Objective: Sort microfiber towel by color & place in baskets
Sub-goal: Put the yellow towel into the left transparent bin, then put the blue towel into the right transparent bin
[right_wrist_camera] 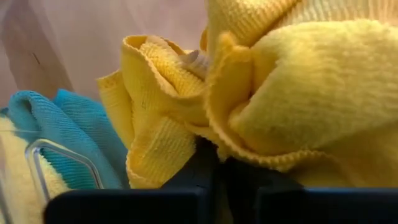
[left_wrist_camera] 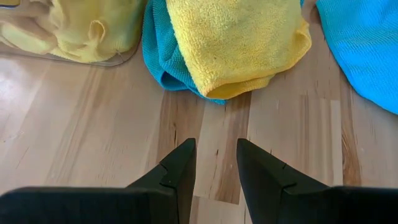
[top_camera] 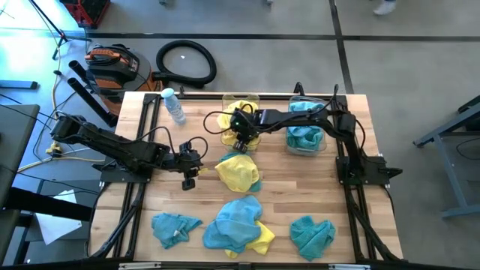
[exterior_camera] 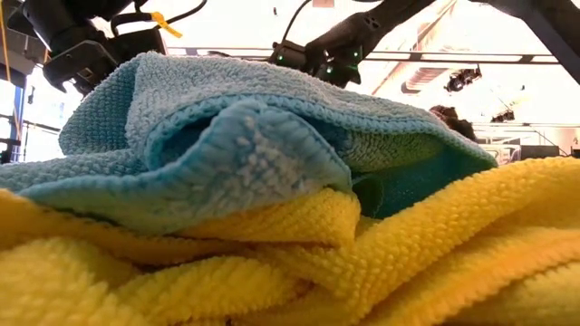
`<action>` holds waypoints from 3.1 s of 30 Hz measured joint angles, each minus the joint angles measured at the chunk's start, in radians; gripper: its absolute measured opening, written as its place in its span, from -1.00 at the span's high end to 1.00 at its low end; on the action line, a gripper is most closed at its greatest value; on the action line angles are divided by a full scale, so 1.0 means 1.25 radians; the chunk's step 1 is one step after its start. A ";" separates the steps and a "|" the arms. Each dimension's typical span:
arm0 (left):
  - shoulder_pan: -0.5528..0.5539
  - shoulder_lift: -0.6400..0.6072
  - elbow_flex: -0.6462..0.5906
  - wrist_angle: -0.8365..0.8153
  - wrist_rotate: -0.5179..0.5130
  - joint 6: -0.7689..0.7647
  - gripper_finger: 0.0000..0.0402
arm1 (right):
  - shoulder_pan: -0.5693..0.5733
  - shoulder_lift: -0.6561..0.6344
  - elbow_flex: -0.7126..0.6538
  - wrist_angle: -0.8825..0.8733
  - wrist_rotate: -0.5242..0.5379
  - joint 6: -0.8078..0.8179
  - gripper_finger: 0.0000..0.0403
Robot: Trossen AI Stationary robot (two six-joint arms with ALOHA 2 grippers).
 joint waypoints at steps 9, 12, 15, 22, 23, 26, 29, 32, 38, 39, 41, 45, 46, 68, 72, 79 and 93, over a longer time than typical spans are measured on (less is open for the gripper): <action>0.000 0.000 0.000 0.000 0.000 0.000 0.47 | -0.002 -0.034 0.001 -0.023 -0.018 0.004 0.41; 0.000 0.000 0.000 0.002 0.000 0.000 0.47 | -0.005 -0.078 0.000 -0.041 -0.020 0.000 0.34; 0.000 0.000 0.000 0.003 0.000 0.000 0.47 | -0.005 -0.131 0.000 -0.060 -0.015 -0.001 0.32; 0.000 0.000 0.000 0.004 0.000 -0.008 0.47 | 0.007 -0.260 0.000 -0.134 -0.015 0.014 0.32; 0.000 0.000 0.000 0.004 0.000 -0.009 0.47 | 0.012 -0.278 -0.006 -0.145 -0.016 0.014 0.32; 0.000 0.000 0.000 0.006 0.000 -0.030 0.47 | 0.041 -0.344 -0.068 -0.135 -0.006 0.026 0.32; 0.000 0.000 0.000 0.009 0.000 -0.042 0.47 | 0.083 -0.427 -0.187 -0.049 0.014 0.057 0.32; 0.000 0.000 0.000 0.015 0.000 -0.042 0.47 | 0.135 -0.520 -0.329 0.044 0.039 0.124 0.32; 0.000 0.000 0.000 0.078 -0.016 -0.071 0.47 | 0.287 -0.660 -0.563 0.124 0.168 0.286 0.32; 0.000 0.000 0.000 0.098 -0.029 -0.089 0.47 | 0.317 -0.674 -0.590 0.126 0.197 0.312 0.32; 0.000 0.000 0.008 0.112 -0.040 -0.111 0.47 | 0.371 -0.692 -0.634 0.131 0.239 0.371 0.32; -0.030 0.000 0.054 0.027 -0.037 -0.174 0.47 | 0.468 -0.700 -0.687 0.133 0.317 0.495 0.32; -0.045 0.001 0.070 -0.008 -0.038 -0.196 0.47 | 0.489 -0.699 -0.696 0.133 0.351 0.526 0.32; -0.503 0.308 0.311 -0.360 0.248 -1.052 0.47 | 0.656 -0.692 -0.715 0.133 0.598 0.647 0.32; -0.547 0.383 0.311 -0.356 0.264 -1.097 0.47 | 0.656 -0.692 -0.715 0.133 0.600 0.647 0.32; -0.518 0.490 0.315 -0.354 0.278 -0.963 0.59 | 0.656 -0.692 -0.715 0.133 0.603 0.663 0.32; -0.418 0.234 0.373 -0.376 -0.070 -0.750 0.99 | 0.615 -0.691 -0.715 0.183 0.735 0.567 0.32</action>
